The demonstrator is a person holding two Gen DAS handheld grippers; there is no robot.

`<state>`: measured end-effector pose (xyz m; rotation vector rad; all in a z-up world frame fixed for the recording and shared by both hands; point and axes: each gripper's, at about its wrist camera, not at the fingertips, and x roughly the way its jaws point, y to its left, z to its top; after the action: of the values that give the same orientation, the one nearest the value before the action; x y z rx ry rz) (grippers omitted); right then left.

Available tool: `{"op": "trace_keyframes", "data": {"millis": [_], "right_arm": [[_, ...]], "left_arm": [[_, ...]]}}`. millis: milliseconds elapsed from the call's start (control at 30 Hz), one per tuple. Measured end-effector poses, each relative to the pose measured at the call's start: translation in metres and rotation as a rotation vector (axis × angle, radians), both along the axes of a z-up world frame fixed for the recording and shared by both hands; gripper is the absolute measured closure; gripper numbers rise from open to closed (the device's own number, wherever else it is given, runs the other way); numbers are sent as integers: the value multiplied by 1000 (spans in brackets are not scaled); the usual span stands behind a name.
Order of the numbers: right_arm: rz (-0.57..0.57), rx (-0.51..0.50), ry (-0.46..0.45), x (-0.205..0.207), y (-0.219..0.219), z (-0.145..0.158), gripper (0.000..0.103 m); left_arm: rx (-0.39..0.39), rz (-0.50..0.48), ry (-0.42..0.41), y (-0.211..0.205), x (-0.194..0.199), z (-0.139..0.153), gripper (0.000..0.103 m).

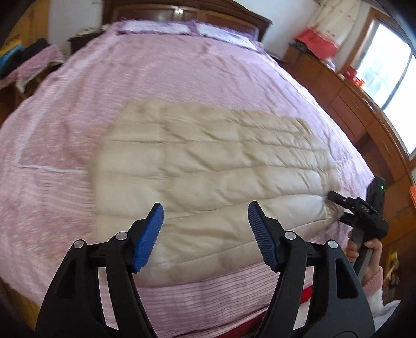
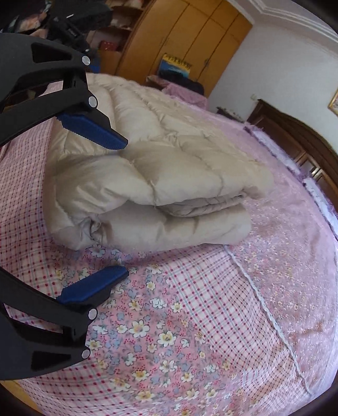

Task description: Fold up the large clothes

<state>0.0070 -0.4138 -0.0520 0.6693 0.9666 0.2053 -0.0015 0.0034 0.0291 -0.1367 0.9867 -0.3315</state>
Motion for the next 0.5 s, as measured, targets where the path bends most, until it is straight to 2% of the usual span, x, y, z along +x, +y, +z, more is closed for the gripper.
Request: {"op": "trace_keyframes", "data": {"millis": [267,500], "right_arm": [[54,-3,17,8,16,-2,9],[76,19,27,19,26,-5,7]], "left_arm": [[28,-74,40,-45,11,-18,36],[71,-69,53,-51,18,-27,36]]}}
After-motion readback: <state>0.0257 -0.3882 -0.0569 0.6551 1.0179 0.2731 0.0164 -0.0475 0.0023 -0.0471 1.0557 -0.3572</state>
